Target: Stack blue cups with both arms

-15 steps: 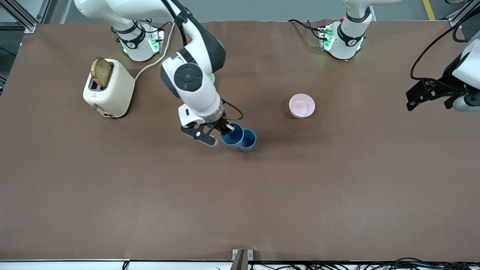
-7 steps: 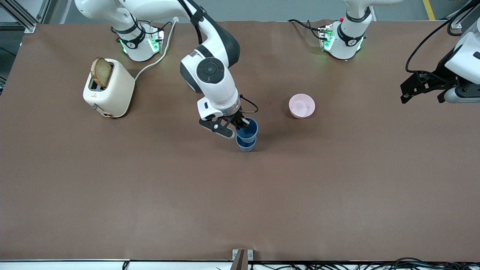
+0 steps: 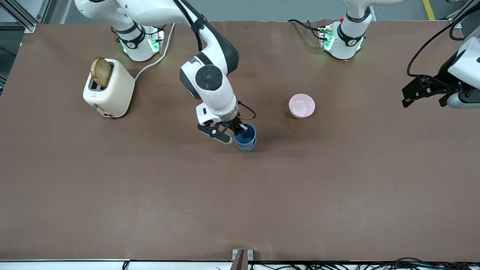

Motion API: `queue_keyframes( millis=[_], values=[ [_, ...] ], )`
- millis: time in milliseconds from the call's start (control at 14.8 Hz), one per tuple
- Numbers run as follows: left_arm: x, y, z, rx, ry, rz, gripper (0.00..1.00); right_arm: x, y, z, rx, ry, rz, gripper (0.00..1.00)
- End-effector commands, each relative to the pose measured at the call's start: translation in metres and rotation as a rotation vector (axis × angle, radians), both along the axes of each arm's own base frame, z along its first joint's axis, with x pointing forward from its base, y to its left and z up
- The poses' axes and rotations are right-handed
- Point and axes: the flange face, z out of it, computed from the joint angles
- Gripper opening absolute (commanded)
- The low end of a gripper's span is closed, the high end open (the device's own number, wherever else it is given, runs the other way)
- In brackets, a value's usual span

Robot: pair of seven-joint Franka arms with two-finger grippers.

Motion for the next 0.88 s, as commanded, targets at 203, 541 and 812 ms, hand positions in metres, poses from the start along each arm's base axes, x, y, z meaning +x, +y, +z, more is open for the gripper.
queue_keyframes(
  millis=[203,541,812],
  values=[
    [-0.022,-0.013,-0.008,-0.008,0.004,0.007,1.00,-0.004,-0.004,-0.019,-0.022,0.022,0.005,0.08],
    [-0.031,-0.023,-0.012,-0.005,-0.006,0.014,1.00,-0.010,0.006,-0.040,-0.056,0.021,0.036,0.55],
    [-0.022,-0.022,-0.009,-0.008,-0.015,0.003,1.00,0.016,-0.027,0.006,-0.056,-0.053,0.084,0.95]
  ],
)
